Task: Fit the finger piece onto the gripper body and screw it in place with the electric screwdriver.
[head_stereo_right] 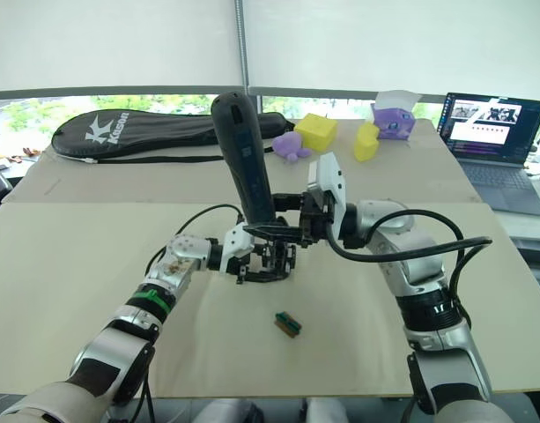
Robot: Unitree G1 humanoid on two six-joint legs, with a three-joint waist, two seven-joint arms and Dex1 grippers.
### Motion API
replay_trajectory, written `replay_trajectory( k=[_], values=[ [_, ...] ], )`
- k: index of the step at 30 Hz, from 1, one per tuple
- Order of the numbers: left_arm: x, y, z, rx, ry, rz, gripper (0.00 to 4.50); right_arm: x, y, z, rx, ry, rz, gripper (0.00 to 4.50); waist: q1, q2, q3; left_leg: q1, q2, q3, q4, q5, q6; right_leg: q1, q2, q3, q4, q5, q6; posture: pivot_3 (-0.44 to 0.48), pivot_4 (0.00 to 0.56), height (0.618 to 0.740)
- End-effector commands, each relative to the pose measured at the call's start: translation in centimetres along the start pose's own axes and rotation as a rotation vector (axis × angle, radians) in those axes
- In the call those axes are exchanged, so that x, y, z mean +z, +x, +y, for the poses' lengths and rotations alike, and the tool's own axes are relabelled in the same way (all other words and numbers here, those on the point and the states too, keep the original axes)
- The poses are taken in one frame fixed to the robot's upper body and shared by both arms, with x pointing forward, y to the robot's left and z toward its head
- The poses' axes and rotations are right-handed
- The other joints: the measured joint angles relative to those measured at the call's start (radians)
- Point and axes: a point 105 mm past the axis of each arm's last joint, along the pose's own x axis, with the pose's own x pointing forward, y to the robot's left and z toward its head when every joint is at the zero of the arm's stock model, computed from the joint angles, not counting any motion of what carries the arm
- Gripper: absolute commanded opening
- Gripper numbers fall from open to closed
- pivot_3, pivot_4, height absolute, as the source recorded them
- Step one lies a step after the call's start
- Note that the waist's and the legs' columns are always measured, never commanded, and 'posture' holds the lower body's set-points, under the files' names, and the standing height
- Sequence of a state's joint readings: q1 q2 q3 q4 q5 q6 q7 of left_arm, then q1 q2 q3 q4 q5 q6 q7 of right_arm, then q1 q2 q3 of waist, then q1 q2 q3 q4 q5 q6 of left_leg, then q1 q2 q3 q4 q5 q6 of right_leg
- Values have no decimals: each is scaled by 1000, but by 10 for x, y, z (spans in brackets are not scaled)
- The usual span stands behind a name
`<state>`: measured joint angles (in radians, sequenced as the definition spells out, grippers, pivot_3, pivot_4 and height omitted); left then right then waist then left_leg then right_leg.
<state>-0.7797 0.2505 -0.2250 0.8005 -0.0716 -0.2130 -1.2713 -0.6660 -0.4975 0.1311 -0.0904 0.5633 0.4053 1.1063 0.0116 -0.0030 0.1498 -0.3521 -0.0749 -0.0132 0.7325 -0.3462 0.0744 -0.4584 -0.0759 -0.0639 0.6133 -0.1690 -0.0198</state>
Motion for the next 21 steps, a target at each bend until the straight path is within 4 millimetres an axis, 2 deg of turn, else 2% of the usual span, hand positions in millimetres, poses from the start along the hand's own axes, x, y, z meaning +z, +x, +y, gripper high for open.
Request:
replay_trajectory(
  k=[1, 15, 21],
  values=[
    [15, -4, 8, 11, 52, -24, 2302, -56, -10, 1, -43, 140, 190, 1918, 0, 0, 0, 0, 0, 0, 0, 0, 0, 0, 0, 0, 0, 0, 0, 0, 150, 740],
    [15, -5, 9, 12, 55, -21, 2302, -56, -13, 0, -56, 136, 185, 1918, 0, 0, 0, 0, 0, 0, 0, 0, 0, 0, 0, 0, 0, 0, 0, 0, 150, 740],
    [14, -5, 8, 8, 54, -20, 2302, -33, -14, -5, -65, 87, 138, 1918, 0, 0, 0, 0, 0, 0, 0, 0, 0, 0, 0, 0, 0, 0, 0, 0, 150, 740]
  ],
)
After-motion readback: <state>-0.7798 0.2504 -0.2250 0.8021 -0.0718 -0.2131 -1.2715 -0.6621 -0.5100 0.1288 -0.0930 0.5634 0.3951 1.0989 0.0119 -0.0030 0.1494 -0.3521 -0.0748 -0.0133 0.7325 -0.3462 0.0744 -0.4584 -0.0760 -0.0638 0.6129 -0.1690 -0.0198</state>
